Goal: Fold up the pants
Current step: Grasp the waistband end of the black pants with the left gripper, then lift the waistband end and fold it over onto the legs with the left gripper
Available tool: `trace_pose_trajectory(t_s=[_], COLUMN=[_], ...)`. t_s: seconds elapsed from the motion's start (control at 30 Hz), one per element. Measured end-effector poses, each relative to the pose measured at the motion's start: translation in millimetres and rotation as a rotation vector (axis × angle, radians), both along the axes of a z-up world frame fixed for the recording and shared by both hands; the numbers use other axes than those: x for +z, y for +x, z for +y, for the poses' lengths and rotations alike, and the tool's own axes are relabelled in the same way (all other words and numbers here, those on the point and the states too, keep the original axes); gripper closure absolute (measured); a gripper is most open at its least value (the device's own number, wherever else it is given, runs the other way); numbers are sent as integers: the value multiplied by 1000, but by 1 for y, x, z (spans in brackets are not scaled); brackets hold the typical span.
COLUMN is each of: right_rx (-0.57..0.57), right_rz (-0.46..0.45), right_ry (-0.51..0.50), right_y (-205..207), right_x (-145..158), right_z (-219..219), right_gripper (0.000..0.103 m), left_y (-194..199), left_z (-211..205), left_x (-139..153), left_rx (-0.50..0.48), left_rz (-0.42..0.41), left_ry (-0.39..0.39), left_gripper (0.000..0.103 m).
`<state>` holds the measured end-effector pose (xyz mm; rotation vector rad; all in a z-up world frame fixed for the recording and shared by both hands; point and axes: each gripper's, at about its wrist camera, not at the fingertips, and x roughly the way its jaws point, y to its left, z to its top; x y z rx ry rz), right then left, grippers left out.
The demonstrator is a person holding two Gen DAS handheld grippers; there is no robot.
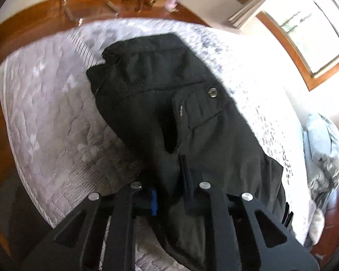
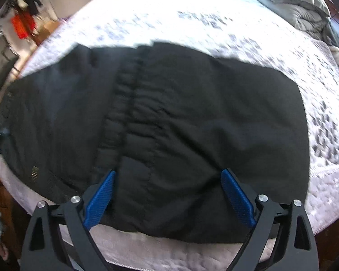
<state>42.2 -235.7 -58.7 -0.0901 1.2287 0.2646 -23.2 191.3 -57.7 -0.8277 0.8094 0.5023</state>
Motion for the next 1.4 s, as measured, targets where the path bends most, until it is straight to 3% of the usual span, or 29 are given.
trace_pose_trajectory(t_s=[0.13,0.43,0.67,0.93,1.4], right_rx=[2,11,6,-96,-142], right_rz=[0,-12,-16,8,-54], right_ry=[-4,49,100,315,277], right_y=[3,0,-4,-1,-5], right_x=[-10,-14,-13,-1,10], right_z=[0,-9,-33,-84,-123], right_gripper=[5,5,5,8,8], left_y=[2,18,34,41,43], left_z=[-17,-67,-130,-189,-251], left_x=[27,68,97,91,45], left_rx=[-53,-171,-356,-559,-844], left_rz=[-65,-152,-215,-206,-72], left_ry=[90,196,329,397,455], left_gripper=[90,90,90,88,82])
